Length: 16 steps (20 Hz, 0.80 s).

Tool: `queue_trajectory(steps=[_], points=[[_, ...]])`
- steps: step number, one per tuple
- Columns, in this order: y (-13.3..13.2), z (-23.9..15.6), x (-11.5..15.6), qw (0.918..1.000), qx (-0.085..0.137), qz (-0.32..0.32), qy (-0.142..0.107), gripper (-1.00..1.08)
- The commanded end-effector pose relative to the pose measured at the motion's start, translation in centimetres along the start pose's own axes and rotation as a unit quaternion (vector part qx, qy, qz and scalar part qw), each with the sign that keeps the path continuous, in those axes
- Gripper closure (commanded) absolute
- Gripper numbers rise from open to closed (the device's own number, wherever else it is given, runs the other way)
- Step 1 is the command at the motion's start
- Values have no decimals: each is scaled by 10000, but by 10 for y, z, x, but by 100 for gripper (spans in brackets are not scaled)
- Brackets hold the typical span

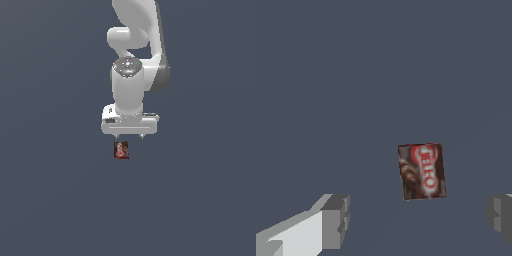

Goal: Pick up the object and move it to a goal position.

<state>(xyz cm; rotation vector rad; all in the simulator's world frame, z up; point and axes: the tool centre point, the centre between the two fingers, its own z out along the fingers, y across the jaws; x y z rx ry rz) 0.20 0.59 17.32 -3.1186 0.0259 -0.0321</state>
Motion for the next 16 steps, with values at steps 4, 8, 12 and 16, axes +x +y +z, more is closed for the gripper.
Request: queue_trajectory(steps=[4, 8, 12, 16], points=[[1, -3, 1, 10000, -20, 0, 13, -92], [6, -13, 6, 9999, -92, 7, 62, -92], [7, -18, 8, 9999, -110, 12, 76, -92], [9, -10, 7, 9999, -105, -2, 65, -92]])
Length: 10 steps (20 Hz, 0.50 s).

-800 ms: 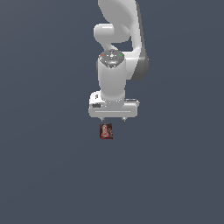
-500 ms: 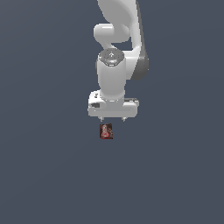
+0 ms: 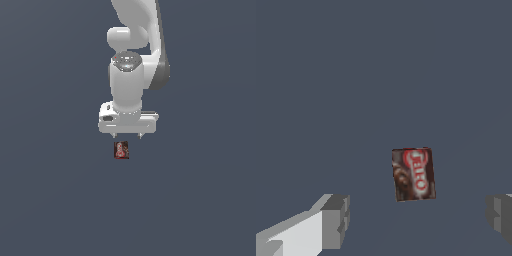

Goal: Pick up the object and move it to a goal position.

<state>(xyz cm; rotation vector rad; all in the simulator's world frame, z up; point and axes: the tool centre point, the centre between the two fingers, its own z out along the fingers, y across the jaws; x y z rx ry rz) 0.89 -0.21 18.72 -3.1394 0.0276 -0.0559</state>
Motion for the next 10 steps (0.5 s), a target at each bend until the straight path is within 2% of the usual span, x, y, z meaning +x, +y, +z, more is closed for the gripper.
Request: queue_trajectory(steps=[1, 10], points=[[2, 7, -1, 10000, -1, -14, -16, -92], [19, 70, -16, 9998, -1, -166, -104, -92]])
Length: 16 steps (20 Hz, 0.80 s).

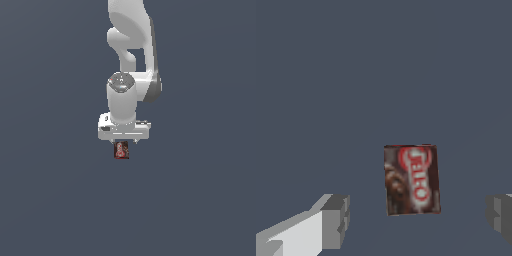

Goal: Pick up the object and move it to a goal position.

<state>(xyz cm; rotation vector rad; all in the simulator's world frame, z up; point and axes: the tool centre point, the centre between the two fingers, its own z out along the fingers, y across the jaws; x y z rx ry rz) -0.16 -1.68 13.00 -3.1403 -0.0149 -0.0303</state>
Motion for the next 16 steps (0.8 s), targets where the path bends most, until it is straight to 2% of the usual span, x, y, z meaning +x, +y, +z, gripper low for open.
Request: queue_trajectory(steps=[1, 8, 16], points=[[6, 22, -6, 10000, -1, -51, -34, -92], [15, 58, -20, 9999, -3, -141, -88, -92], [16, 65, -22, 9998, -3, -147, -102, -92]])
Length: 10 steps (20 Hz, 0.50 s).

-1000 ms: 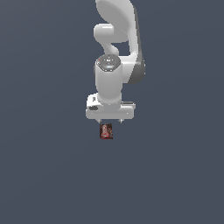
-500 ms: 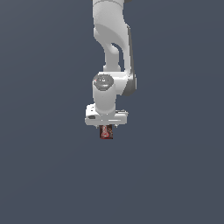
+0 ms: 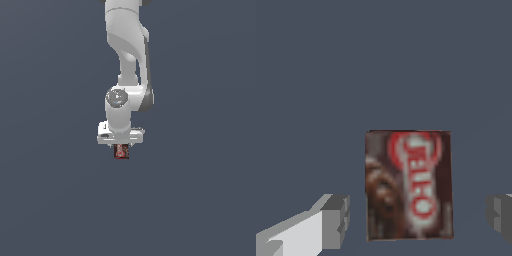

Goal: Pick up the object and move it to a goal position.

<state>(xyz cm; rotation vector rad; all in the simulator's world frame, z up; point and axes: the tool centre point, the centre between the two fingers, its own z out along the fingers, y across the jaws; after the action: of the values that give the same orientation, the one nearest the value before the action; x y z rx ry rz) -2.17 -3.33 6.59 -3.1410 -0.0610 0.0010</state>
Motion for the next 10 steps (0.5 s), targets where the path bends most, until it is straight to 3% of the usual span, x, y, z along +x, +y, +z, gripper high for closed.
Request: queue_trajectory(steps=[1, 10], points=[[0, 4, 0, 10000, 0, -1, -2, -92], [0, 43, -2, 10000, 0, -6, 2, -92]])
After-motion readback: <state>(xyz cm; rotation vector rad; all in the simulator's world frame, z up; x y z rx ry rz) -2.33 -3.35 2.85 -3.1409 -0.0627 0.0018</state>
